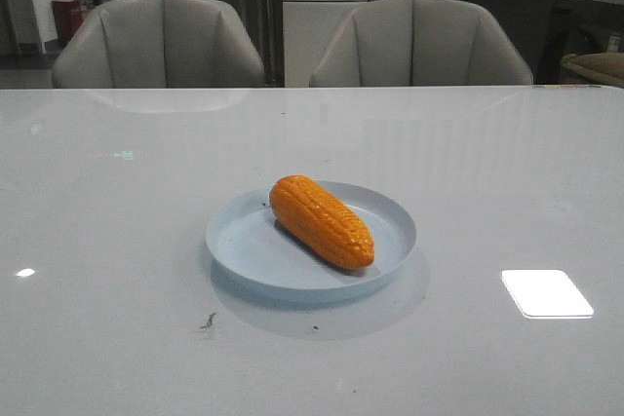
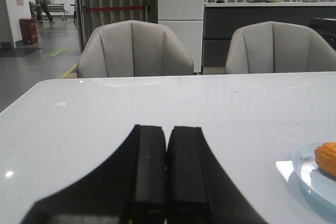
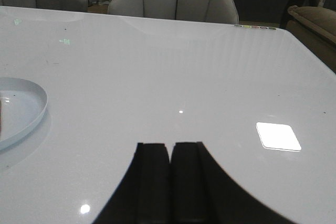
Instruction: Place corn on plate with both arms
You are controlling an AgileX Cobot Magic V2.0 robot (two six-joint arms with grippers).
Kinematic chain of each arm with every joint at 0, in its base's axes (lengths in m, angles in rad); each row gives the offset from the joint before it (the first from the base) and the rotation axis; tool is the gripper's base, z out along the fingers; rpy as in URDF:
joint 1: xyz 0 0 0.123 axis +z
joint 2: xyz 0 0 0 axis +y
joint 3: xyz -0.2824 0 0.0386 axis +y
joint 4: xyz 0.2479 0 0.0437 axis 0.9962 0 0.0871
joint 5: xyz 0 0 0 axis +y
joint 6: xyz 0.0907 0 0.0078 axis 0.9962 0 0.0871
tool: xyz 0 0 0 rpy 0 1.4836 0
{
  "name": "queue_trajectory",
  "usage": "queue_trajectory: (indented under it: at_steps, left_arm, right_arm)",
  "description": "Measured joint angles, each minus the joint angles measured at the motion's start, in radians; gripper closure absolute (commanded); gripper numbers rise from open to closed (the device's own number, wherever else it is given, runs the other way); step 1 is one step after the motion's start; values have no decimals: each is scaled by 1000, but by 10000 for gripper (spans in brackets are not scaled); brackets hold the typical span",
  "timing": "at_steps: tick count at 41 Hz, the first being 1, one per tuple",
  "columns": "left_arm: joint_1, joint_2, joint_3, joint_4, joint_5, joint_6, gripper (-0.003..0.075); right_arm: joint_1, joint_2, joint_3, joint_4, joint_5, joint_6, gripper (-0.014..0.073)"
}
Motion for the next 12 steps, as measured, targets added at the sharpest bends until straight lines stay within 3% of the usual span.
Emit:
queue_trajectory:
  at_steps: [12]
  left_arm:
    - [0, 0, 0, 0, 0, 0, 631]
  right_arm:
    - [0, 0, 0, 1, 5, 0, 556]
